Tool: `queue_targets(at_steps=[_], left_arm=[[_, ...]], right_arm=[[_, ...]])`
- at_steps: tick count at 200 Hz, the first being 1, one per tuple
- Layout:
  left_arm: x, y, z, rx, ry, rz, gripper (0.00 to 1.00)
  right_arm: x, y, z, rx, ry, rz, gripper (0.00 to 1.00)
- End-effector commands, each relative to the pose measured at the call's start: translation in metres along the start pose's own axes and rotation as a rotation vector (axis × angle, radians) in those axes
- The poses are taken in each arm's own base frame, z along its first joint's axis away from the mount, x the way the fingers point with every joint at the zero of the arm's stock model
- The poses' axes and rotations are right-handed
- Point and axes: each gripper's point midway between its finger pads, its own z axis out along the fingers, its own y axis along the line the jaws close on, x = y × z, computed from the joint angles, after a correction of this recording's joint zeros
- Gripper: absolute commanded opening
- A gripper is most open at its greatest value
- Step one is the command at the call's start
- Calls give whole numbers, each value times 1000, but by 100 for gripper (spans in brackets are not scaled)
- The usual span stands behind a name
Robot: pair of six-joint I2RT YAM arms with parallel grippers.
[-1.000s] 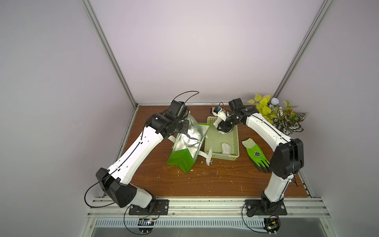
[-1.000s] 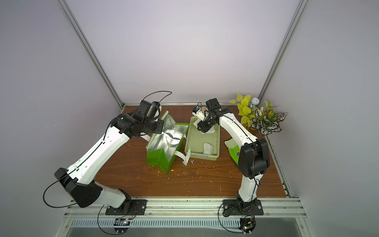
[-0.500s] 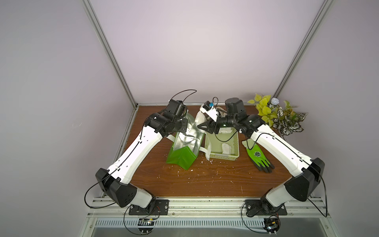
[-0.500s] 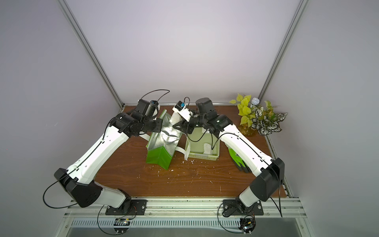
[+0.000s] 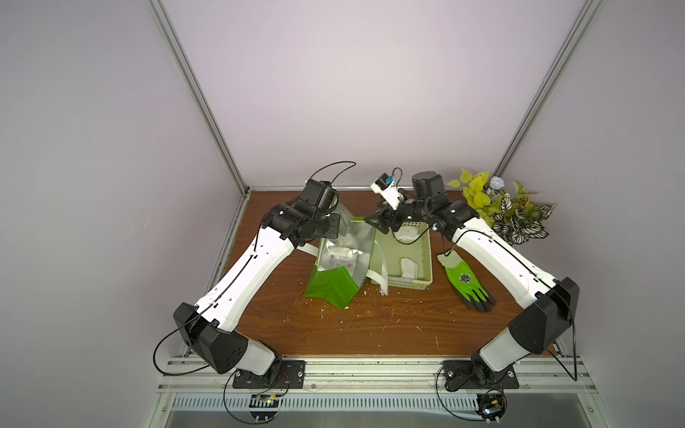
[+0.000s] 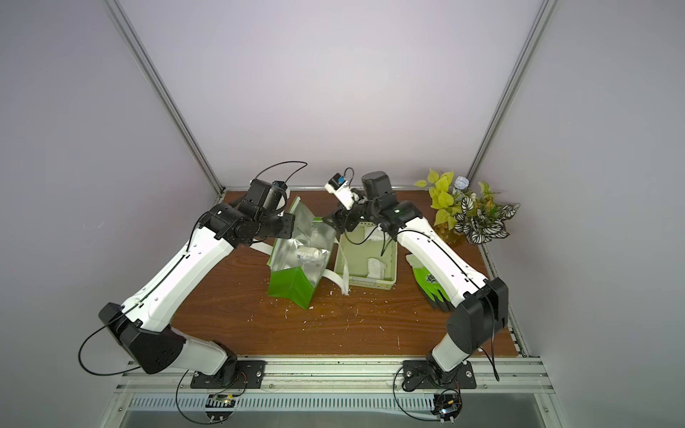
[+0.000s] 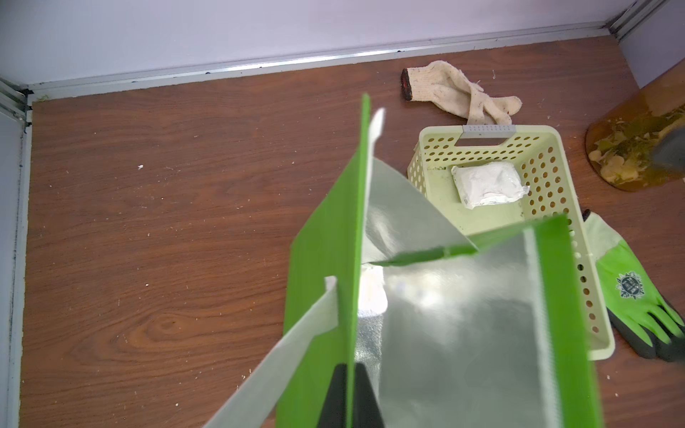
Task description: Place the ice pack in the delivery bag
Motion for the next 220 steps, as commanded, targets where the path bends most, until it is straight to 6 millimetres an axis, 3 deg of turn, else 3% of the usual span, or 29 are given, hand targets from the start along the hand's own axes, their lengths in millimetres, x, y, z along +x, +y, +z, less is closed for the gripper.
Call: queue_targets(at_steps=[1, 23, 40, 62, 101, 131, 189, 220], left_arm=[[-1, 4, 0, -5, -4, -13, 0], [-1, 4, 0, -5, -4, -10, 0], [0, 4, 0, -7, -2, -7, 0], [0, 5, -1, -10, -6, -6, 0], [0, 5, 0, -11, -4, -7, 0], [0, 4, 1, -8, 0, -1, 0], [0, 5, -1, -6, -4, 1, 0], [0, 4, -2, -4, -6, 2, 0]], right_arm=[[36, -54, -7, 151, 93, 19, 81], [94, -112, 1, 327, 292, 24, 81], [131, -133, 12, 372, 444, -4, 81], [163, -139, 29, 348, 588, -78, 80], [219, -132, 54, 285, 797, -172, 83], [227, -142, 68, 310, 834, -201, 84], [209, -156, 69, 365, 829, -289, 90], [225, -154, 79, 312, 868, -288, 92]])
